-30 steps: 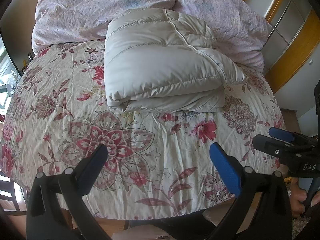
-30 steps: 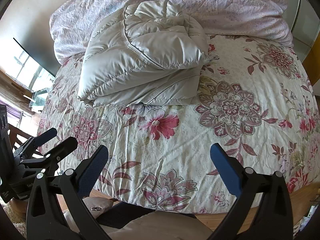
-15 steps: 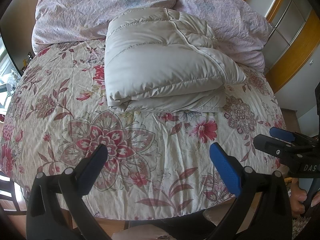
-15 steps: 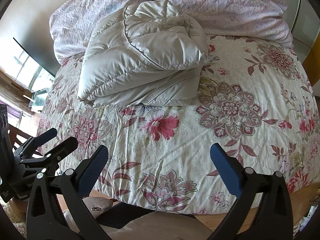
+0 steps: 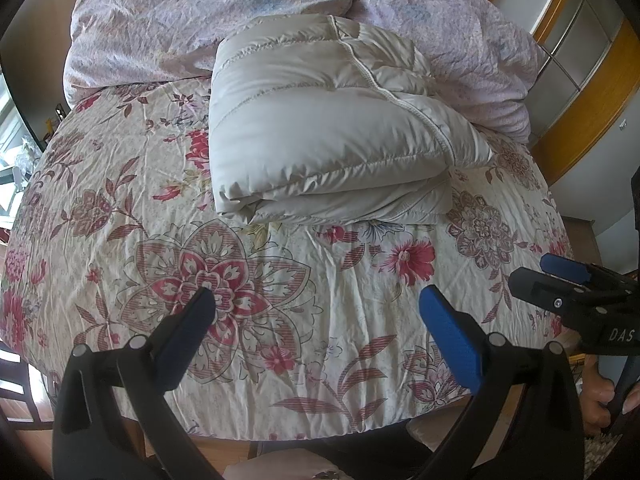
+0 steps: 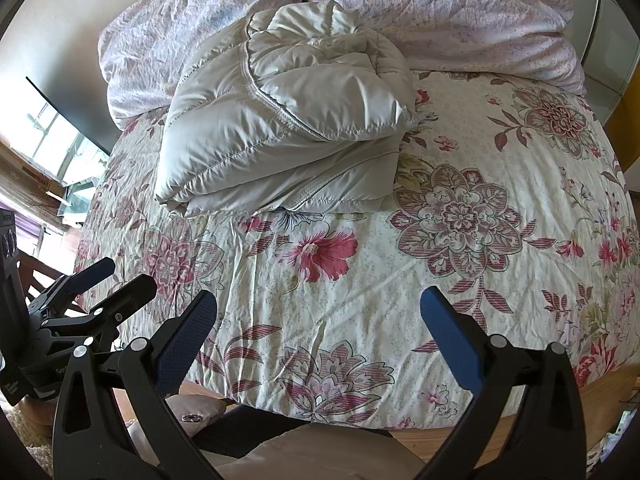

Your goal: Fold large clothes

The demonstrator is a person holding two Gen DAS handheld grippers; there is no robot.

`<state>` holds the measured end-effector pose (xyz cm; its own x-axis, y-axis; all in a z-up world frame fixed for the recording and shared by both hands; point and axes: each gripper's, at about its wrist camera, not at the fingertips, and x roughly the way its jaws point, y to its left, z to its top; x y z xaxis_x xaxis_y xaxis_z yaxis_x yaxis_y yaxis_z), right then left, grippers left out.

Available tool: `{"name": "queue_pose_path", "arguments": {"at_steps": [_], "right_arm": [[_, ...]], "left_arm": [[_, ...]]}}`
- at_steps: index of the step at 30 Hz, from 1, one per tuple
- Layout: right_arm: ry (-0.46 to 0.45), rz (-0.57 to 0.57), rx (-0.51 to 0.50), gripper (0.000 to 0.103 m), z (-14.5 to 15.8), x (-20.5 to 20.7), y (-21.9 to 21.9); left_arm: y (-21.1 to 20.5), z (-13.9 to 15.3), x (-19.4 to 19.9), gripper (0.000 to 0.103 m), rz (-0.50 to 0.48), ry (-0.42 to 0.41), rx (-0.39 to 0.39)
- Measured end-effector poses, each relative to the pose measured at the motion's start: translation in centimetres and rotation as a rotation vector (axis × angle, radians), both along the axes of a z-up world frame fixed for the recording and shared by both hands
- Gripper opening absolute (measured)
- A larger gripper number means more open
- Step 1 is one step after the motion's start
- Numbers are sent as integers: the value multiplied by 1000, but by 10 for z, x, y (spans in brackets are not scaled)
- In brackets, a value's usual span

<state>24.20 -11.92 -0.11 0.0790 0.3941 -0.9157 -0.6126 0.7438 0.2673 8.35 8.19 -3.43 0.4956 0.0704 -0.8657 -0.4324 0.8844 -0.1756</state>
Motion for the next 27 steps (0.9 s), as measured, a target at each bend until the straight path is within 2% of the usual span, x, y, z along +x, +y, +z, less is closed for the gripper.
{"name": "queue_pose_path", "arguments": {"at_steps": [27], "right_arm": [[-8,-4,6,102,0,2,1]], "left_arm": [[0,0,1,101,-3,2,2]]}}
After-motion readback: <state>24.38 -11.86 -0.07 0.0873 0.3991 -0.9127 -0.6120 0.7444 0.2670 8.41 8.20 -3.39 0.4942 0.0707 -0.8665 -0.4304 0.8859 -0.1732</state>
